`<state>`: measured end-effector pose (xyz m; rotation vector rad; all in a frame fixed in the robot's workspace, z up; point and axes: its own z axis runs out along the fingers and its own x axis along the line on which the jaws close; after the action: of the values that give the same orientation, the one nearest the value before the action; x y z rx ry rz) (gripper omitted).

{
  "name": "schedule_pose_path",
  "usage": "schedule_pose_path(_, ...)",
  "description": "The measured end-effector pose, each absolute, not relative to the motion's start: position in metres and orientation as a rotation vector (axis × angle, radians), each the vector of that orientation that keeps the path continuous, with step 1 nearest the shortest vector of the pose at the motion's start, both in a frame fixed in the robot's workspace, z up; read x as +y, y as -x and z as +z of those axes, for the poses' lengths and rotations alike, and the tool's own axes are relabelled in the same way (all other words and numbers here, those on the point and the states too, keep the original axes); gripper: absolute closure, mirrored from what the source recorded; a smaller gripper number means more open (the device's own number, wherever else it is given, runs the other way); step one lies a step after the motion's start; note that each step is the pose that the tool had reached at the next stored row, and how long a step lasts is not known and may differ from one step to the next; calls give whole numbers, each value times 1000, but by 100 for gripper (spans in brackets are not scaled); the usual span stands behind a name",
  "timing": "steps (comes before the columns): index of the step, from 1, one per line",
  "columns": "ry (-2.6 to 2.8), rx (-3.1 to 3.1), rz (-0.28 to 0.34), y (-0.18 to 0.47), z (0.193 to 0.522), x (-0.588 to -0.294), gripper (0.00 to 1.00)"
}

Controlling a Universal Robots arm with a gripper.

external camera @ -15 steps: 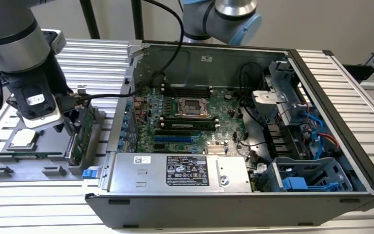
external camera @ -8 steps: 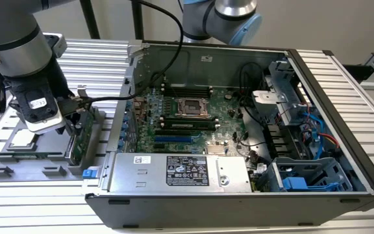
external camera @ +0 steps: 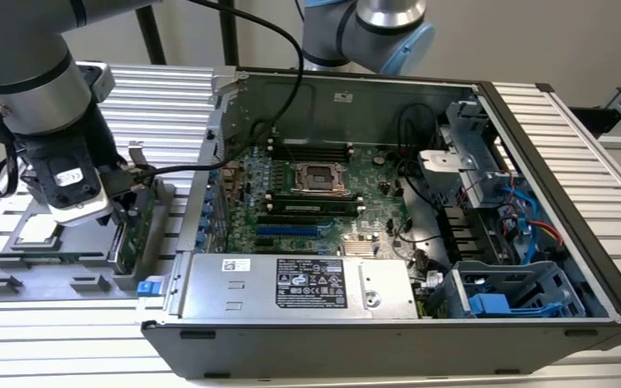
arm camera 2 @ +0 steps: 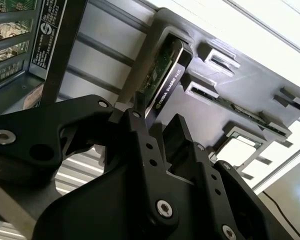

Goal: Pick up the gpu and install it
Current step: 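Pick up the gpu and move the gpu toward the slot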

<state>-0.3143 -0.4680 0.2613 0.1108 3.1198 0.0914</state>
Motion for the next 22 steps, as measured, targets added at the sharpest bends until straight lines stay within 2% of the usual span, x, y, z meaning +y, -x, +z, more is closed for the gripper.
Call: schedule_pose_path(22, -110, 3120, 91, 312, 241, -456, 0)
